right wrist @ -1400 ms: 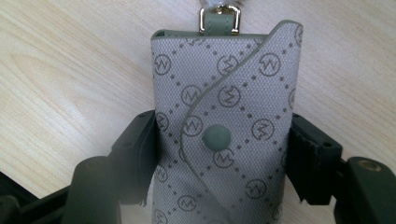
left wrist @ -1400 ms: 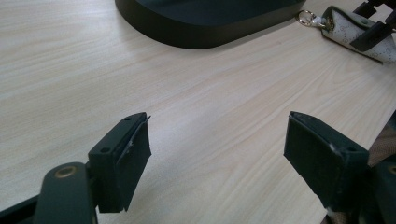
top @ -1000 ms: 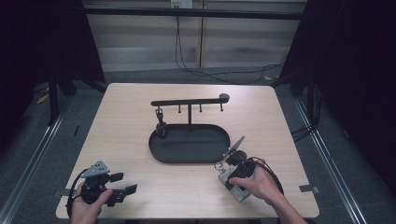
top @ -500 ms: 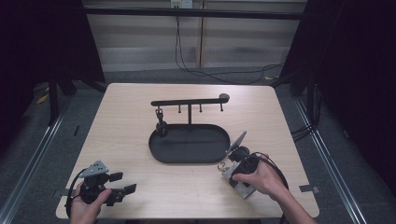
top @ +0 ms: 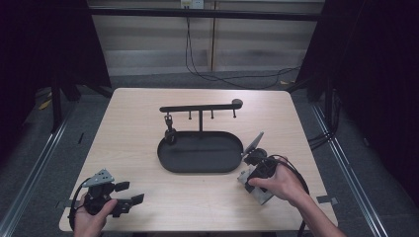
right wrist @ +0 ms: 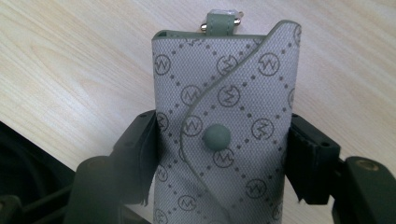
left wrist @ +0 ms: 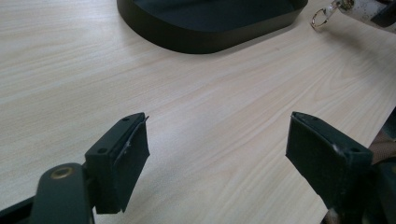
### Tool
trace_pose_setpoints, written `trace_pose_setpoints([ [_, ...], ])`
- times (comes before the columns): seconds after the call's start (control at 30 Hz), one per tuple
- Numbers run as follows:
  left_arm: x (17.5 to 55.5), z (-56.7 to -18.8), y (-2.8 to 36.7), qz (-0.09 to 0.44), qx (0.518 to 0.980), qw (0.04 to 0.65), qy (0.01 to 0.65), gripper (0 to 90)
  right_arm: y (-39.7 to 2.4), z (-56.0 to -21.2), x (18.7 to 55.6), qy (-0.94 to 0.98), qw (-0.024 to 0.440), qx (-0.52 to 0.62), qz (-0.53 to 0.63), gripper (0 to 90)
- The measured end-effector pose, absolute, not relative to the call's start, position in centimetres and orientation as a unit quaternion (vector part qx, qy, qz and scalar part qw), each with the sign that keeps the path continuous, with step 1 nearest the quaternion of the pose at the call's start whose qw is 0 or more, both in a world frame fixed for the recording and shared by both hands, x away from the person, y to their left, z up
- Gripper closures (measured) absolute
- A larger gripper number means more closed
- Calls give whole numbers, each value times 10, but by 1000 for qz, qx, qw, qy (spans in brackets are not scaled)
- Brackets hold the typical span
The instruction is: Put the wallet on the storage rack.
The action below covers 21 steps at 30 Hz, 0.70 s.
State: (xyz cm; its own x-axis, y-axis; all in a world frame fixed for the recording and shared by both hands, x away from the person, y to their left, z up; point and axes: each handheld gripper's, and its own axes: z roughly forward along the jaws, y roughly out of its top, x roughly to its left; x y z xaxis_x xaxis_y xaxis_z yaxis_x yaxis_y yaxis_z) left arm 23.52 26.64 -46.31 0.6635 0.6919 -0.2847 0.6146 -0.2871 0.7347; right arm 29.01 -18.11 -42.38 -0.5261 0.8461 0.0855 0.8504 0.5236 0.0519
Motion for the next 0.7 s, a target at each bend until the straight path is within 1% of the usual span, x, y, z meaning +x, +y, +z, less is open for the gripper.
trace_pose_setpoints([
  [0.3, 235, -463, 267, 42, 799, 439, 408, 207, -182, -411, 295, -875, 25, -481, -50, 346],
  [0.47, 236, -463, 267, 39, 798, 444, 407, 191, -182, -408, 297, -874, 19, -482, -48, 346],
  [0.7, 235, -462, 268, 41, 796, 449, 405, 180, -186, -400, 303, -872, 21, -486, -59, 346],
])
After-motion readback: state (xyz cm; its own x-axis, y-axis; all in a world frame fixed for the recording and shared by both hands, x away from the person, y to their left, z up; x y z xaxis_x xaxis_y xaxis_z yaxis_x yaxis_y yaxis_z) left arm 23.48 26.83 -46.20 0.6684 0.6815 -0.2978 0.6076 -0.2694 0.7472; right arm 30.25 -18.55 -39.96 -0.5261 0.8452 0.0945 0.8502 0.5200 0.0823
